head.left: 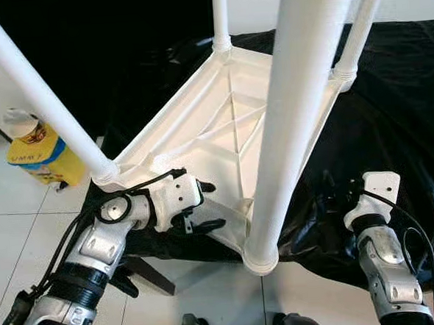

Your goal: Building children table

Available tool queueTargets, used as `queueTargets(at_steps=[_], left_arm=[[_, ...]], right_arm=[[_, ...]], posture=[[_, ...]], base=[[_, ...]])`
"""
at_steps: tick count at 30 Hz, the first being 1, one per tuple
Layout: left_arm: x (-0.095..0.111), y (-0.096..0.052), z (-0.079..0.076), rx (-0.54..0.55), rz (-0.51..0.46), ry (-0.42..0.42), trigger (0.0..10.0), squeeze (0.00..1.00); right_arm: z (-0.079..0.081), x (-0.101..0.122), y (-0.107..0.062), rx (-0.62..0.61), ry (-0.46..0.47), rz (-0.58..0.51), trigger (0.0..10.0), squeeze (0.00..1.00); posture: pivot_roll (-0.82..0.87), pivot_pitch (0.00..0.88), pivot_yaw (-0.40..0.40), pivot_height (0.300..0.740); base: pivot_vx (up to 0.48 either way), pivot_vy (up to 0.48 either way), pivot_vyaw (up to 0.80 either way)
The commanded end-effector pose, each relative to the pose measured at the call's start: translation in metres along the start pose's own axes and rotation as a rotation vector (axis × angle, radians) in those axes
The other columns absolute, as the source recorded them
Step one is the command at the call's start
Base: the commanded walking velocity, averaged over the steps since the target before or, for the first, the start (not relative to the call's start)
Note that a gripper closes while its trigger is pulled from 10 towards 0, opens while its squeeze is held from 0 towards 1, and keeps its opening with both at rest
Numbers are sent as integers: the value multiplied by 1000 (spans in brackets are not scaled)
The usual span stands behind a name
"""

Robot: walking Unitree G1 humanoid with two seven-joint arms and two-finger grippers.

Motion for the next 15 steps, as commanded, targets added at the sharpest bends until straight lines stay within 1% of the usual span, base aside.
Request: queueTargets(at_steps=[1,2,5,6,8,10,12,13,14,15], left_arm=[[-20,4,1,61,100,-31,10000,0],[-25,6,2,53,145,-8,10000,0],[-27,7,3,46,163,4,10000,0],[-30,9,2,29,186,11,10000,0],[-35,13,2,10,223,4,10000,0],[-39,15,3,5,251,-25,10000,0],[-41,16,3,2,262,-40,10000,0],[-43,17,3,-5,274,-60,10000,0],[-44,18,1,-29,283,-67,10000,0],[-44,18,1,-29,283,-67,10000,0]], right_arm=[[-2,-2,-2,-10,5,13,10000,0],[-3,-2,-3,-14,3,15,10000,0],[-3,-2,-3,-16,3,15,10000,0],[-4,-2,-3,-20,2,16,10000,0],[-5,-2,-4,-25,-1,17,10000,0],[-6,-2,-3,-27,-1,18,10000,0],[-5,-3,-3,-28,-2,18,10000,0],[-5,-2,-3,-29,-1,17,10000,0],[-5,-2,-3,-30,-1,16,10000,0],[-5,-2,-3,-30,-1,16,10000,0]], posture=[[-11,141,55,740],[-15,141,59,740],[-16,141,60,740],[-17,140,62,740],[-17,138,66,740],[-20,137,70,740],[-22,134,74,740],[-22,134,74,740],[-22,131,79,740],[-22,131,79,740]], base=[[0,0,0],[0,0,0],[0,0,0],[0,0,0],[0,0,0],[0,0,0],[0,0,0],[0,0,0],[0,0,0],[0,0,0]])
Point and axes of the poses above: a point about 5 cm out from each wrist's last joint towards the gripper, its own y axis pointing out of the wrist towards the gripper, its own x axis along the axis of the wrist's last joint, z = x × y, the point moved 4 cm from there along y, pointing out of the wrist towards the gripper, and after that the axes turned 1 degree about y, right-handed, at the moved point
